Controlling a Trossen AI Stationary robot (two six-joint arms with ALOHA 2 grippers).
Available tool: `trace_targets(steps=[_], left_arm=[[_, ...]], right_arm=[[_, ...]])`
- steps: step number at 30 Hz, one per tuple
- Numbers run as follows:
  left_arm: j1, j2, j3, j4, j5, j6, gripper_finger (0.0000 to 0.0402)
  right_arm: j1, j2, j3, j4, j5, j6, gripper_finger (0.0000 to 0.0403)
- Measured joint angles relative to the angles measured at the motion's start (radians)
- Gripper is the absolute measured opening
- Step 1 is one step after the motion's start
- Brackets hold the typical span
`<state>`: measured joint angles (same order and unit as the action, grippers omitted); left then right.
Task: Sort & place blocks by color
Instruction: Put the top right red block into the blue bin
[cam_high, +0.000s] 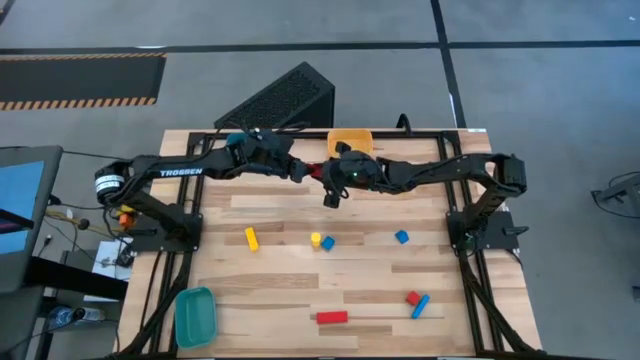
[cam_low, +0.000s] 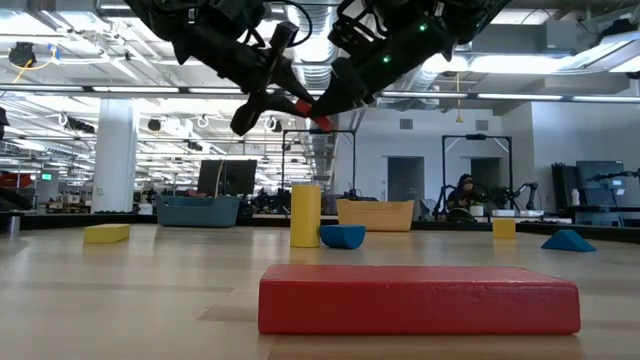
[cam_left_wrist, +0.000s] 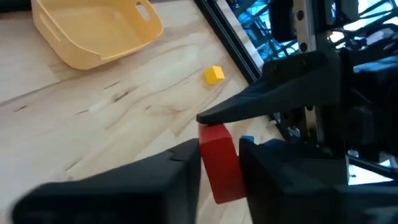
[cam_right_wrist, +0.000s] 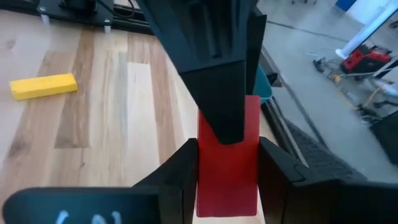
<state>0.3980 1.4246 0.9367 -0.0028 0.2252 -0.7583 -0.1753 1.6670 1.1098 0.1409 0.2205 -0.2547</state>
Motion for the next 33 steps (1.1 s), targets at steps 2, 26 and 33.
trace_targets(steps=[2, 26, 33], left_arm=[[0.004, 0.000, 0.000, -0.002, 0.006, 0.003, 0.0026], [0.469, 0.003, -0.020, -0.500, -0.335, 0.261, 0.0034], [0.558, 0.028, -0.020, -0.512, -0.387, 0.290, 0.0041]], right_arm=[[-0.001, 0.001, -0.001, 0.015, 0.000, 0.000, 0.0137], [-0.037, -0.097, 0.002, -0.451, 0.312, 0.527, 0.0248], [-0.067, -0.097, 0.002, -0.460, 0.216, 0.527, 0.0248]])
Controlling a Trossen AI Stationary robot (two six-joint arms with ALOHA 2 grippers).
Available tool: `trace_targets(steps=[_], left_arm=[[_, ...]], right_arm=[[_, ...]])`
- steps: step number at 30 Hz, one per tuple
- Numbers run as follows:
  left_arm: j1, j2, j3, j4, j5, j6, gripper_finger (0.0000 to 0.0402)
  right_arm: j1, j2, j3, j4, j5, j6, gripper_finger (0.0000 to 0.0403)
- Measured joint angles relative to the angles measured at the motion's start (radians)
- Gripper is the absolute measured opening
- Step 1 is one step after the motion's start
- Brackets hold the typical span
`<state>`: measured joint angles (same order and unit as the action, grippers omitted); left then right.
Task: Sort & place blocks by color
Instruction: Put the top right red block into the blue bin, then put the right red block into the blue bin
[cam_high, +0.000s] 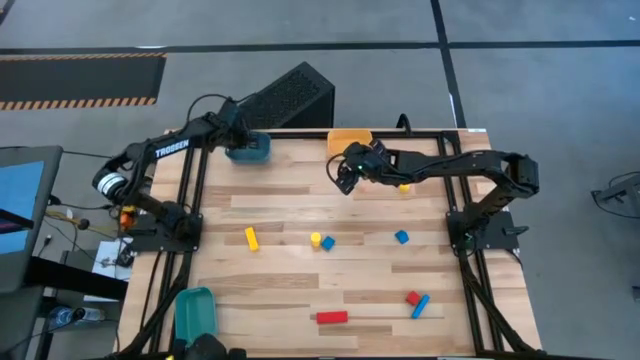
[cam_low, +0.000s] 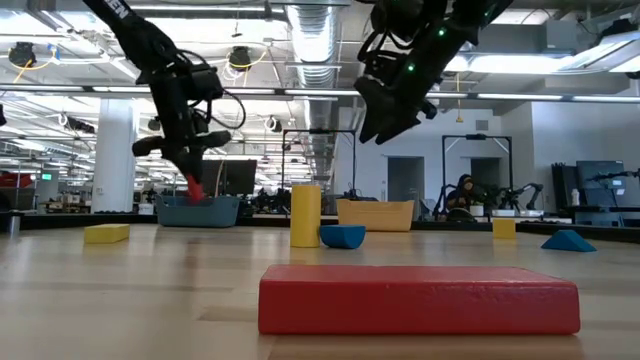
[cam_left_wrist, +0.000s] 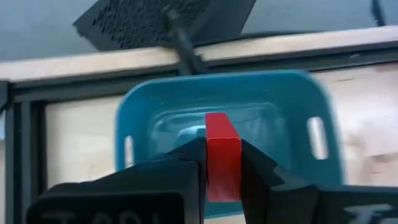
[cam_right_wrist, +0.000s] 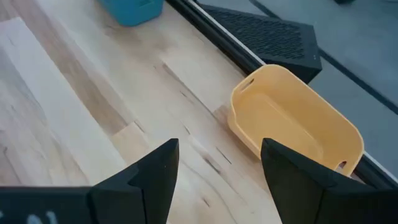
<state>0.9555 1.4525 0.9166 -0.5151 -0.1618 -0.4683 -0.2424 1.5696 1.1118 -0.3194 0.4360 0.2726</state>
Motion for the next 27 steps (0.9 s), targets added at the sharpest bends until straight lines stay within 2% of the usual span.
trace_targets(steps=[9, 13, 20, 27], left_arm=[[0.009, 0.129, -0.008, -0.011, 0.043, 0.028, 0.0097], [0.008, 0.139, -0.009, -0.016, 0.051, 0.031, 0.0124], [0.005, 0.087, 0.052, -0.081, 0.075, 0.038, 0.0154], [-0.040, -0.021, 0.167, -0.087, 0.078, 0.091, 0.0161]], right_arm=[[-0.062, 0.000, 0.000, -0.049, -0.069, 0.014, 0.0248], [-0.066, 0.000, 0.000, -0.085, -0.097, 0.016, 0.0248], [-0.076, -0.014, -0.002, -0.132, -0.109, 0.016, 0.0248], [-0.147, -0.061, -0.003, -0.212, -0.200, 0.023, 0.0248]])
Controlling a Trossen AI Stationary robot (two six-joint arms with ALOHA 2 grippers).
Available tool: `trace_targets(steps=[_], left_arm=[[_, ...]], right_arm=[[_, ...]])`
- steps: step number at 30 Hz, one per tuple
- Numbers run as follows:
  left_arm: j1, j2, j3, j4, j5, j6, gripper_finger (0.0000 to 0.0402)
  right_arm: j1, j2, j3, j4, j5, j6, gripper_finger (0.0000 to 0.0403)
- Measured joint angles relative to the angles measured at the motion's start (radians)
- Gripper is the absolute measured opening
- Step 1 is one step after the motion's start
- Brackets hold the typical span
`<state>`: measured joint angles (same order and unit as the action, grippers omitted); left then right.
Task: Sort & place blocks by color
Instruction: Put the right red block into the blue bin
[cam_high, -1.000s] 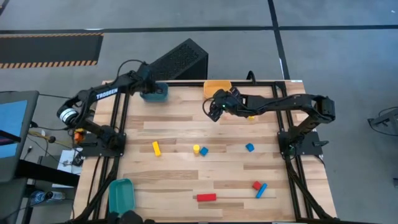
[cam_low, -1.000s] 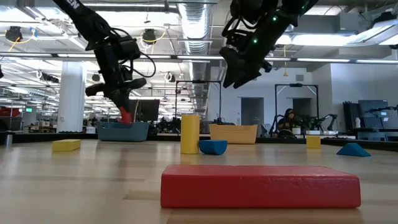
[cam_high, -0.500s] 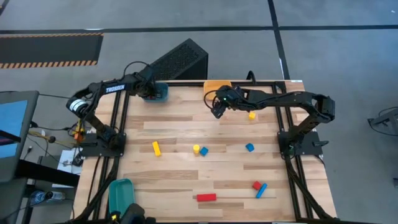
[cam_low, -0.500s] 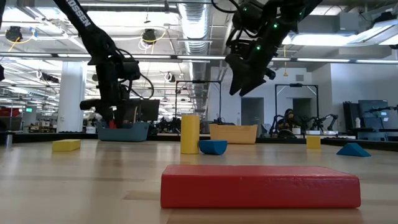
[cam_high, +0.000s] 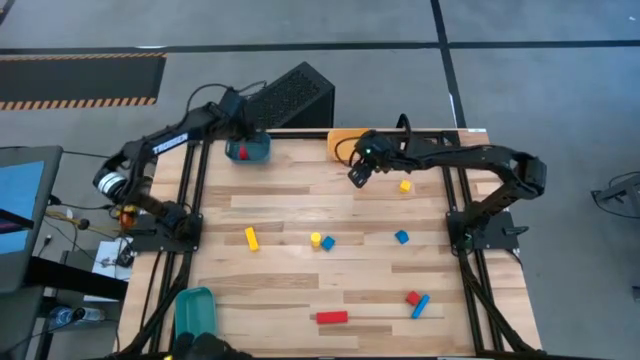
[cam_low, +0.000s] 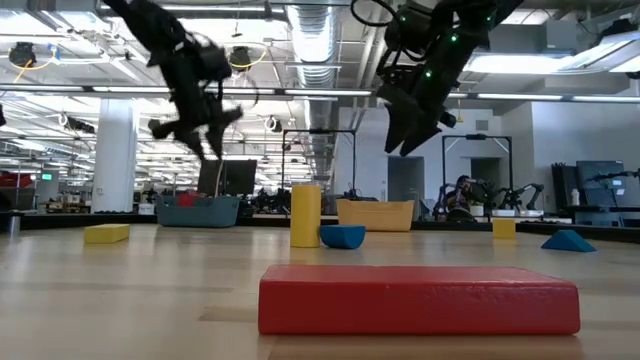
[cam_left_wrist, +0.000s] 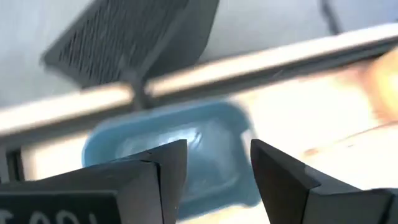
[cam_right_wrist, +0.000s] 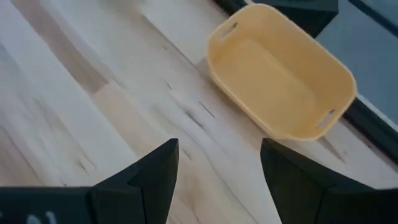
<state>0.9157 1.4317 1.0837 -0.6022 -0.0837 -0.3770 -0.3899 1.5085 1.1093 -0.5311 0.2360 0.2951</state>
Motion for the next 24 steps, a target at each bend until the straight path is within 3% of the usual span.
trace_targets(steps=[7, 13, 18, 24], left_arm=[[-0.100, -0.157, 0.046, 0.113, 0.006, 0.112, 0.0161], [-0.196, -0.283, -0.005, 0.239, -0.028, 0.160, 0.0161], [-0.255, -0.299, -0.119, 0.361, 0.074, 0.131, 0.0161], [-0.368, -0.299, -0.221, 0.442, 0.181, 0.082, 0.0161]], right_arm=[[-0.070, -0.082, -0.056, -0.183, -0.258, 0.022, 0.0248], [-0.027, -0.208, -0.173, -0.223, -0.259, 0.098, 0.0248], [0.006, -0.264, -0.286, -0.211, -0.268, 0.219, 0.0248], [0.228, -0.317, -0.330, -0.487, -0.279, 0.290, 0.0247]])
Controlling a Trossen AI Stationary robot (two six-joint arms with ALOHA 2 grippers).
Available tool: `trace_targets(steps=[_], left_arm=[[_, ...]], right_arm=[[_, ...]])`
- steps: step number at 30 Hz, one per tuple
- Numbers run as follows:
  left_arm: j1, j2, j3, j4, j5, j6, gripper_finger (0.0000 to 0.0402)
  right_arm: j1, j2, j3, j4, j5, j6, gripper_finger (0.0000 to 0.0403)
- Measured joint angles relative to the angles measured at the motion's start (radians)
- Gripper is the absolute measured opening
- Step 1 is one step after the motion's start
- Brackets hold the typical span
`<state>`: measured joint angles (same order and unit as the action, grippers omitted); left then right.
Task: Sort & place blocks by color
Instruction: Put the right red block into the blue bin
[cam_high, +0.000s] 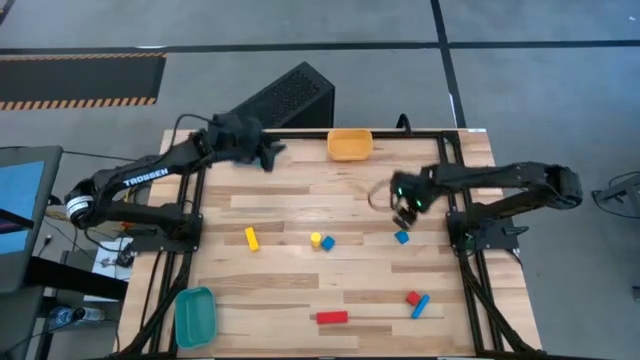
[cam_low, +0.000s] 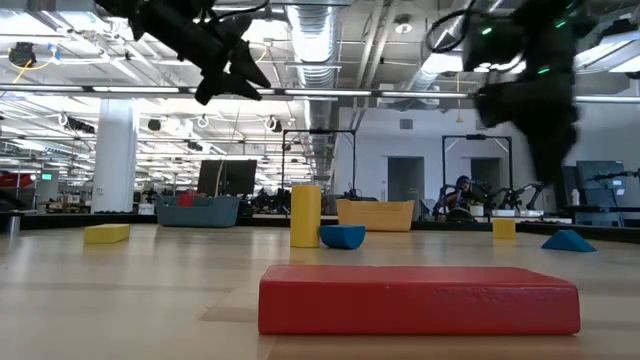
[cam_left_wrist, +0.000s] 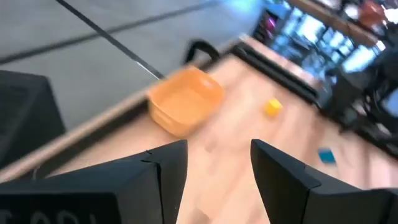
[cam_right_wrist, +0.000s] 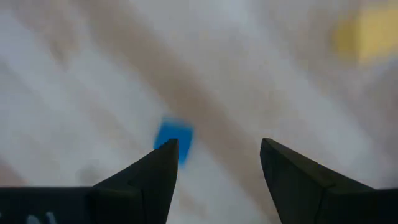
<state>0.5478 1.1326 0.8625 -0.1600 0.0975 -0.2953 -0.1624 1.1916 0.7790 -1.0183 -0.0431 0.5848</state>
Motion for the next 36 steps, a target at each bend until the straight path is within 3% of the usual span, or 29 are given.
trace_targets(steps=[3, 9, 12, 17, 20, 25, 36], left_arm=[[-0.047, -0.001, -0.010, 0.005, -0.020, 0.021, 0.0161], [-0.085, -0.001, -0.015, 0.039, -0.152, -0.010, 0.0161], [-0.085, -0.001, -0.015, 0.057, -0.181, 0.014, 0.0161], [-0.082, 0.011, -0.015, 0.018, -0.192, 0.097, 0.0161], [-0.087, 0.019, -0.015, -0.017, -0.147, 0.157, 0.0157], [-0.111, 0.015, -0.015, -0.103, -0.111, 0.130, 0.0143], [-0.143, 0.012, -0.015, -0.218, -0.204, 0.146, 0.0125]], right_arm=[[0.141, -0.026, 0.000, -0.062, -0.015, 0.162, 0.0241], [0.383, 0.009, 0.001, -0.054, -0.236, 0.546, 0.0233], [0.504, 0.052, 0.001, 0.064, -0.275, 0.713, 0.0238], [0.658, 0.149, 0.001, 0.279, -0.249, 0.899, 0.0259], [0.713, 0.218, 0.001, 0.360, -0.265, 0.965, 0.0275], [0.773, 0.324, 0.016, 0.427, -0.329, 1.011, 0.0297], [0.761, 0.434, 0.020, 0.422, -0.310, 0.868, 0.0302]])
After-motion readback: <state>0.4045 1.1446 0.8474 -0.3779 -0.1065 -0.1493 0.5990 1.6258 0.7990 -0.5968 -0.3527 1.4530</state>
